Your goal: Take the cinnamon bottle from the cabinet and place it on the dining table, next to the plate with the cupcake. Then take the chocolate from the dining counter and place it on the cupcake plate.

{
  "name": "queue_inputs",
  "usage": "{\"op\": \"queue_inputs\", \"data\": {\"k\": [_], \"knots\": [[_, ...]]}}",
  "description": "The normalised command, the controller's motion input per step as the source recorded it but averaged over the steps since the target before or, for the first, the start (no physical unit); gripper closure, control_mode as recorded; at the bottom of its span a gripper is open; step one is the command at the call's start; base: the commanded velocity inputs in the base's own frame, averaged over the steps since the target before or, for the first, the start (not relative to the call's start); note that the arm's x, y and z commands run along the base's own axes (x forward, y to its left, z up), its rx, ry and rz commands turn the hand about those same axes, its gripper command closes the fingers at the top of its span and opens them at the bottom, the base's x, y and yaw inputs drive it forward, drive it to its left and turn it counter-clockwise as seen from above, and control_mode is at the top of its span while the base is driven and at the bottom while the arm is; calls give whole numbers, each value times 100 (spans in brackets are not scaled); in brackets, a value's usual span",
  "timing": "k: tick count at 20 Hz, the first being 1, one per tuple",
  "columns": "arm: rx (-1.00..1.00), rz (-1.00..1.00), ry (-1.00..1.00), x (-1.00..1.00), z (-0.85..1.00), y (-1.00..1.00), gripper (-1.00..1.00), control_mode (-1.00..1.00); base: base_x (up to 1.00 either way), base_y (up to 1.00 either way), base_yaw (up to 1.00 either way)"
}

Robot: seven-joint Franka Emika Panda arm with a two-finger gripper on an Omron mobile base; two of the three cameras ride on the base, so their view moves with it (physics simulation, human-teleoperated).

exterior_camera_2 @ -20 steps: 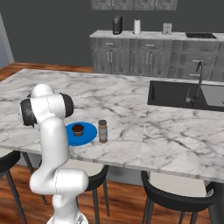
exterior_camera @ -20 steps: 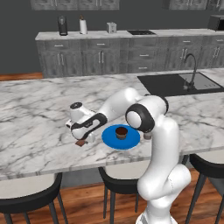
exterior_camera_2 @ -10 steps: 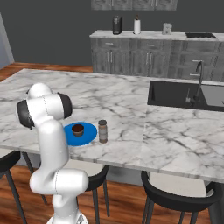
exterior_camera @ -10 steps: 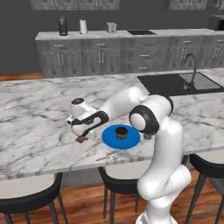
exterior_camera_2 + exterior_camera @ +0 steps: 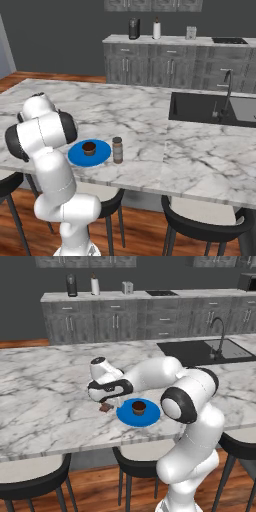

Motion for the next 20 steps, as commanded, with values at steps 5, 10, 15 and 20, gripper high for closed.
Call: {"op": "queue_inputs", "data": {"k": [5, 10, 15, 20], "knots": [[-3, 14, 4, 0, -2, -81, 100, -100, 0, 0, 0], [-1, 17, 1, 5, -7, -46, 100, -100, 0, 0, 0], [-8, 26, 4, 0, -21, -18, 100, -100, 0, 0, 0], [-4, 27, 0, 0, -13, -5, 100, -100, 0, 0, 0]]}}
